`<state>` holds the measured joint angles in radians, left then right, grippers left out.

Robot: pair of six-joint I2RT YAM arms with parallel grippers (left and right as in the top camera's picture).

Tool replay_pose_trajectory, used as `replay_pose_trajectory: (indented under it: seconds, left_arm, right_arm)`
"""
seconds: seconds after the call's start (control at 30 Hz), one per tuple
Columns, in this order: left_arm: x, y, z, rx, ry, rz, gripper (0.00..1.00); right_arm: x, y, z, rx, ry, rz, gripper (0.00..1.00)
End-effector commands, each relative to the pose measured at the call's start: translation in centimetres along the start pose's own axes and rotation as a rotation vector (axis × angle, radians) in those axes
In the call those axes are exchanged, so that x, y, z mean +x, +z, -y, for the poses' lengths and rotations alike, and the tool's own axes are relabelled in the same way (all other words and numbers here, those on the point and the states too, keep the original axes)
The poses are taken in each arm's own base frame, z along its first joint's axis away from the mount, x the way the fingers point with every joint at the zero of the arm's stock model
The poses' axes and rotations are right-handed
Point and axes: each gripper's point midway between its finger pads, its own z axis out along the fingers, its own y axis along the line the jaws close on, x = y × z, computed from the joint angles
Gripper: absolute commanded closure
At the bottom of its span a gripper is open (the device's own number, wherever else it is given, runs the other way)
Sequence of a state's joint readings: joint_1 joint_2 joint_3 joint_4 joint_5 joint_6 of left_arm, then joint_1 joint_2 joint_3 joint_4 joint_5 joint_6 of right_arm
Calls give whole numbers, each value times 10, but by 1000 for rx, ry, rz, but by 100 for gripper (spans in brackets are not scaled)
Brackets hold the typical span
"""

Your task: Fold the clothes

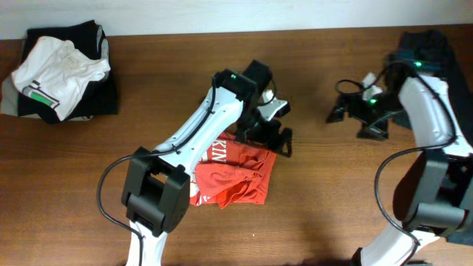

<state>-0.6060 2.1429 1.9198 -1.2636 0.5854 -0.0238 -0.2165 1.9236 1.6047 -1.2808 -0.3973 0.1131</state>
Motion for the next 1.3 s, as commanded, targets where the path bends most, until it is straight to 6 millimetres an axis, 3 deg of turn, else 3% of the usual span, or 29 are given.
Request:
replay_pose_trajectory:
  seconds: [0.0,0.1,0.17,0.23,0.3,0.57,0.73,0.83,0.87,0.9,0.97,1.0,1.07,1.1,1.27]
  left_arm:
    - [-6,-22,4,-81,57,41,1]
    - [5,-63,-60,-243,-103,35,1]
    - [40,-102,-115,-241,-342,-5,1]
    - [56,-123,-141,-195,-461,8,2]
    - [71,-127,-155,-178,-528,-14,2]
    - [121,-67,-149,-98,-568,-241,6]
    - [125,-40,-152,-98,-540,-254,6]
    - [121,-34,-152,-99,-520,-241,7]
    - [119,-32,-149,-95,-509,-240,11]
    - [117,-28,-144,-92,-495,-244,27]
    - [116,-25,-139,-88,-482,-251,47]
    - [116,-24,-137,-90,-475,-256,52]
    - [116,-22,-134,-91,-468,-260,91]
    - [116,-22,-133,-85,-468,-260,99]
    - [119,-30,-117,-73,-456,-263,99]
  right_arm:
    - [-4,-11,12,1,42,21,1]
    - [-2,-11,13,2,50,14,1]
    - [-3,-11,13,2,49,14,2]
    - [-4,-11,13,0,46,22,1]
    - [-6,-11,13,0,44,27,1]
    - [-6,-11,13,0,44,27,1]
    - [-6,-11,13,0,43,29,1]
    - [-6,-11,13,0,43,29,1]
    - [-6,-11,13,0,43,29,1]
    - [-6,-11,13,0,44,28,1]
    - [-6,-11,13,0,44,27,1]
    - [-6,-11,13,0,44,27,2]
    - [-6,-11,13,0,44,27,1]
    - [-6,-11,13,0,44,27,1]
    - [-7,-11,13,0,43,30,1]
